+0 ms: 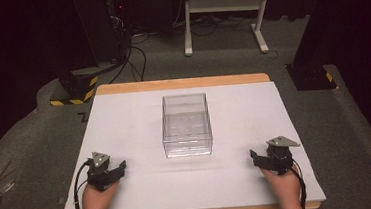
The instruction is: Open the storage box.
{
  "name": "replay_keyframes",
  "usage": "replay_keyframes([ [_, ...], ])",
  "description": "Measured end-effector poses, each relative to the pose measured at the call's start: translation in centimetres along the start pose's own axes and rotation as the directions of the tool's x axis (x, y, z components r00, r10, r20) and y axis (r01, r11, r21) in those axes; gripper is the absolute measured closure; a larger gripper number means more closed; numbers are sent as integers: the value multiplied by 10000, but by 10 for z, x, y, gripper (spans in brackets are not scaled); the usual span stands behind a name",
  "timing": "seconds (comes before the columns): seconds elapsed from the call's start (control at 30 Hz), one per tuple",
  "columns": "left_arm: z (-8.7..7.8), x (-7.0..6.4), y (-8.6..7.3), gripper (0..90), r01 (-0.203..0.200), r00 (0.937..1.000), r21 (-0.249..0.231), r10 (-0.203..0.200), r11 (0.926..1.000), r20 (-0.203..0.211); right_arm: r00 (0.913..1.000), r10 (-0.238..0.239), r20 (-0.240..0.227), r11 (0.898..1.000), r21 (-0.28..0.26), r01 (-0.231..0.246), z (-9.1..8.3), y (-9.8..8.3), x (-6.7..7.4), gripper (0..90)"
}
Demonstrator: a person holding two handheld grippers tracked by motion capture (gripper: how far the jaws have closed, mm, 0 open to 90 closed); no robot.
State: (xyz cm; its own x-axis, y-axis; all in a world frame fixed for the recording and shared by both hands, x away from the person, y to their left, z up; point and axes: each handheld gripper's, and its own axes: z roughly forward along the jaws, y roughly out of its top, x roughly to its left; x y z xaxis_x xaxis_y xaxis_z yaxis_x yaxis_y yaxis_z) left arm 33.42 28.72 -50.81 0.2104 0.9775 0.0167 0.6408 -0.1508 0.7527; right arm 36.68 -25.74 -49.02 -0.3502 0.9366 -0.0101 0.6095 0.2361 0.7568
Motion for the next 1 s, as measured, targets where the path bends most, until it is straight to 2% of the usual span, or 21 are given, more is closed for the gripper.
replay_keyframes([
  [0.07,0,0,0,345,21,10000,-4,-21,10000,11,9999,-91,-53,9999,-108,90,-2,1,2,225],
  [0.13,0,0,0,345,24,10000,1,-24,10000,13,9988,-163,-453,9987,-491,140,-9,3,11,232],
  [0.2,0,0,0,345,23,10000,1,-23,10000,10,9982,-255,-540,9980,-585,223,-10,3,13,233],
  [0.37,0,0,0,345,16,10000,-4,-16,10000,-1,9920,-586,-1115,9931,-1074,466,-18,6,34,254],
  [0.47,0,0,0,345,-9,10000,-12,8,10000,-31,9827,-832,-1654,9901,-1256,627,-19,8,48,268],
  [0.5,0,0,0,345,-9,10000,-12,8,10000,-31,9827,-832,-1654,9901,-1256,627,-19,8,48,268],
  [0.57,0,-1,0,345,-9,10000,-29,8,10000,-51,9754,-982,-1972,9890,-1282,737,-20,8,59,272],
  [0.63,0,-1,0,345,-40,10000,-33,40,10000,-66,9733,-1106,-2010,9873,-1350,843,-20,8,62,274],
  [0.7,0,-1,0,345,-24,10000,-36,24,10000,-65,9672,-1270,-2200,9848,-1446,964,-20,9,69,281],
  [0.73,0,-1,0,346,-37,10000,-36,37,10000,-70,9592,-1419,-2446,9815,-1605,1043,-22,11,76,296],
  [0.77,0,-1,0,346,-39,10000,-36,39,10000,-72,9592,-1419,-2446,9815,-1605,1043,-22,11,76,296],
  [0.9,0,-1,0,346,-47,10000,-43,47,10000,-82,9434,-1781,-2797,9738,-1879,1281,-24,12,89,321],
  [0.97,0,-1,0,347,-46,10000,-48,46,10000,-86,9370,-1812,-2988,9729,-1938,1263,-24,12,95,330],
  [1.0,0,-2,0,348,-41,10000,-47,40,10000,-89,9285,-1955,-3157,9700,-2020,1356,-24,13,100,333],
])
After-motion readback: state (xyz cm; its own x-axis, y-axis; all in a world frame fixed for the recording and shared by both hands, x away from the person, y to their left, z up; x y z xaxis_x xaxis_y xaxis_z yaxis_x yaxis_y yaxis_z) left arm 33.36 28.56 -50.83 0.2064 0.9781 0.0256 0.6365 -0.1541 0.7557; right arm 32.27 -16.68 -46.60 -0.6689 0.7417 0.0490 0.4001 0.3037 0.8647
